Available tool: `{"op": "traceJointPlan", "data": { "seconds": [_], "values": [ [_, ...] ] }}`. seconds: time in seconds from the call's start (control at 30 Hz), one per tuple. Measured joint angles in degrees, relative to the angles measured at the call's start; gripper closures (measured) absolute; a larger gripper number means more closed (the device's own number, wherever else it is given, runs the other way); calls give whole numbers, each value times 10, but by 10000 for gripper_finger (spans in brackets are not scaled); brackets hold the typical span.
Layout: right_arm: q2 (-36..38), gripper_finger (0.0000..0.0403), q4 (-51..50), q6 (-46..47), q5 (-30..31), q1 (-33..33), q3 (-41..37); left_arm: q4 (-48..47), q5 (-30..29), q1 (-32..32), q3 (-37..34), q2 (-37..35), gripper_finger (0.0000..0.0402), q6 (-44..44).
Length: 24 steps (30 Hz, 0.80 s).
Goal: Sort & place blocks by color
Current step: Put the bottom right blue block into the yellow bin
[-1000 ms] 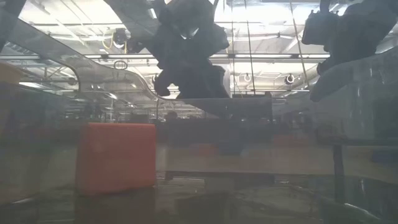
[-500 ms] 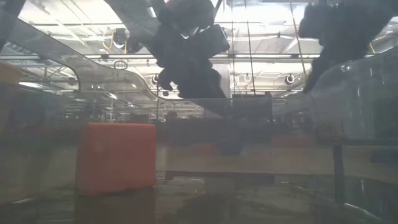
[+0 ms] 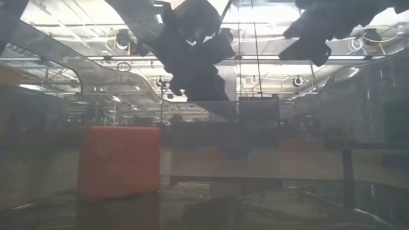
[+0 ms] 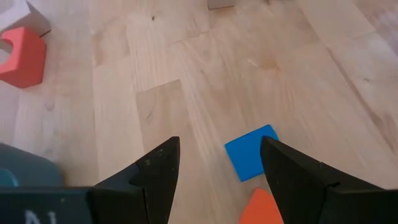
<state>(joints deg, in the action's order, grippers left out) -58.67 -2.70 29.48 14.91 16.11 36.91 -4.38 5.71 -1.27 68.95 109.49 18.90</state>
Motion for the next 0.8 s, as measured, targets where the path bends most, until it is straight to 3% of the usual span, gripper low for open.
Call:
{"op": "traceJointPlan", "data": {
  "seconds": [0.23,0.4,0.6,0.8],
  "values": [
    [0,169,70,53,0,0,0,-8,48,-24,0,0,176,-1],
    [0,169,73,9,12,0,0,-8,48,-31,0,0,176,3],
    [0,169,107,87,32,-4,0,-5,50,-42,0,-2,176,0],
    [0,169,106,83,31,-4,0,-9,50,-56,0,-18,176,9]
  ]
}}
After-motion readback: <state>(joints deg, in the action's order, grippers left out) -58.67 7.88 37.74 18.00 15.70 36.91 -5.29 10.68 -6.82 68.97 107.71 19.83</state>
